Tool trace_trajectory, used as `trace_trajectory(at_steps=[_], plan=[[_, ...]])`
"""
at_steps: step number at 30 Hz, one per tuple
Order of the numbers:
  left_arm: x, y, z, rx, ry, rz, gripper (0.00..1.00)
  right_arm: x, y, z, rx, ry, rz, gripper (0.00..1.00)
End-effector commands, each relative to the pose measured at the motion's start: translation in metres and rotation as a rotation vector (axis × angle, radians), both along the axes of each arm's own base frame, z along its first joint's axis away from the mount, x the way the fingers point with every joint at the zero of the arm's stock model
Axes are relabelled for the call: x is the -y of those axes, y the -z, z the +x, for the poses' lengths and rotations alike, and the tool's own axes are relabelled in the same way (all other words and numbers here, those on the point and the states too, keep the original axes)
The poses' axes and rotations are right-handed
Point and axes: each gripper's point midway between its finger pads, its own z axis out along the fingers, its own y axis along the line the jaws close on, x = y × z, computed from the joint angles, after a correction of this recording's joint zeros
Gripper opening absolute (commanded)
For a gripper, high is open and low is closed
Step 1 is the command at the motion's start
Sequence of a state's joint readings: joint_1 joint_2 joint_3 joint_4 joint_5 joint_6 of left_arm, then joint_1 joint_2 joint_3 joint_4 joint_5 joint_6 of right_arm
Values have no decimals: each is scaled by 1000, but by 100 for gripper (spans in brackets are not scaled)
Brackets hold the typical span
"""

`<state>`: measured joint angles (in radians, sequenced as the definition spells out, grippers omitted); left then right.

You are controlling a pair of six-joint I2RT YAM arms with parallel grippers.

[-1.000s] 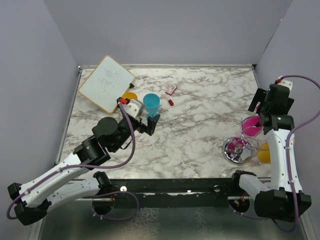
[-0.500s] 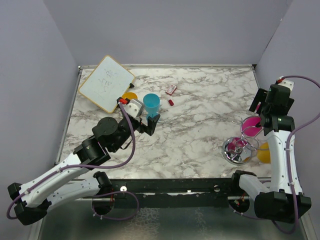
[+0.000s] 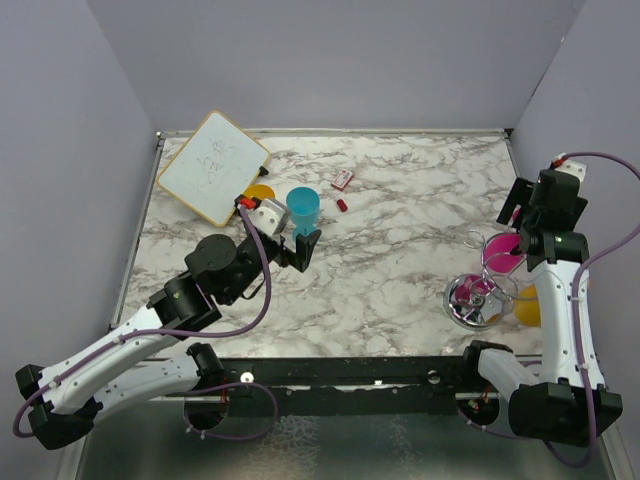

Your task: Take the wine glass off the wine glass rack

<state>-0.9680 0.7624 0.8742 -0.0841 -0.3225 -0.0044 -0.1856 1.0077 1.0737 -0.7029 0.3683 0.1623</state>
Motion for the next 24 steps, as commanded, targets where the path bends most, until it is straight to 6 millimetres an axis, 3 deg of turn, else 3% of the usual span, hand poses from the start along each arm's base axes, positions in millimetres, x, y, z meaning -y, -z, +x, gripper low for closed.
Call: trace_trajectory(at_steps=[1, 15, 24], plan=[[1, 1, 0, 6, -2, 4, 99, -1, 1, 3, 19, -8, 16, 82], [0, 0, 0, 7, -5, 2, 99, 3, -20, -3, 62, 8, -22, 72], [0, 1, 0, 6, -4, 1, 99, 5, -36, -4, 82, 6, -44, 71]])
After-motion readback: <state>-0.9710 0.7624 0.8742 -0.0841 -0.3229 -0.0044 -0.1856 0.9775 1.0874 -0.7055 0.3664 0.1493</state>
